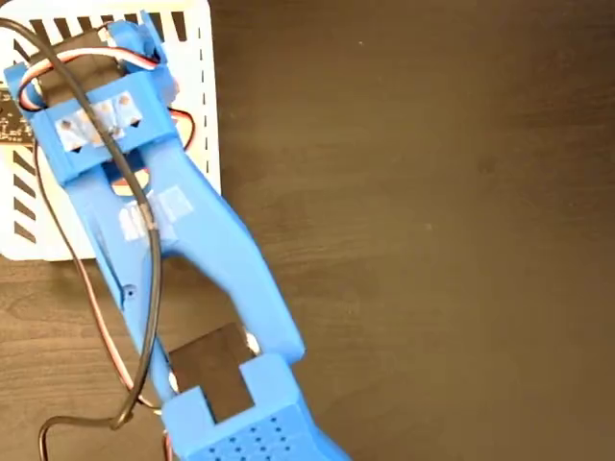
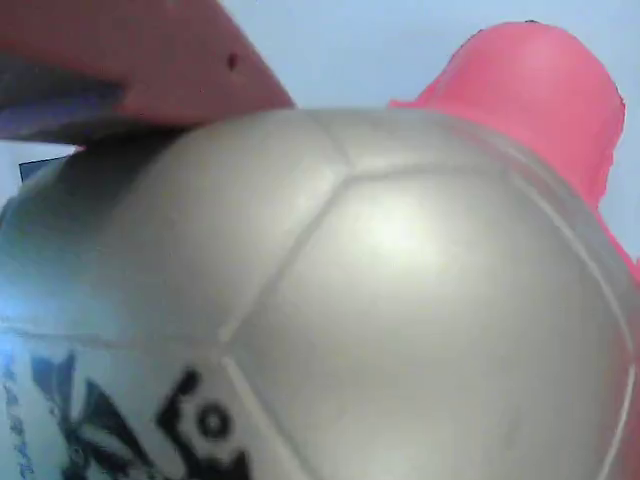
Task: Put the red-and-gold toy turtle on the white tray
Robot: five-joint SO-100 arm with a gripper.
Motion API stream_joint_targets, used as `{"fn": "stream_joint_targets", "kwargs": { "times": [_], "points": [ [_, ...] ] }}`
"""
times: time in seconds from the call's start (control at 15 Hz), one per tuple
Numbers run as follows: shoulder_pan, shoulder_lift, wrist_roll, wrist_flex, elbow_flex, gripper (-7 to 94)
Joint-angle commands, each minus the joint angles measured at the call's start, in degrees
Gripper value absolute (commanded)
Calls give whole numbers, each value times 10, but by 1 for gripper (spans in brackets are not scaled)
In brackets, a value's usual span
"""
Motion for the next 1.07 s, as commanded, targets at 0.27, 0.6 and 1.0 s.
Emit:
{"fn": "stream_joint_targets", "kwargs": {
  "times": [0.27,0.6,1.0],
  "points": [
    [-8,14,11,4,-33,71],
    [-4,13,10,4,-33,71],
    [-7,25,12,-8,-33,0]
  ]
}}
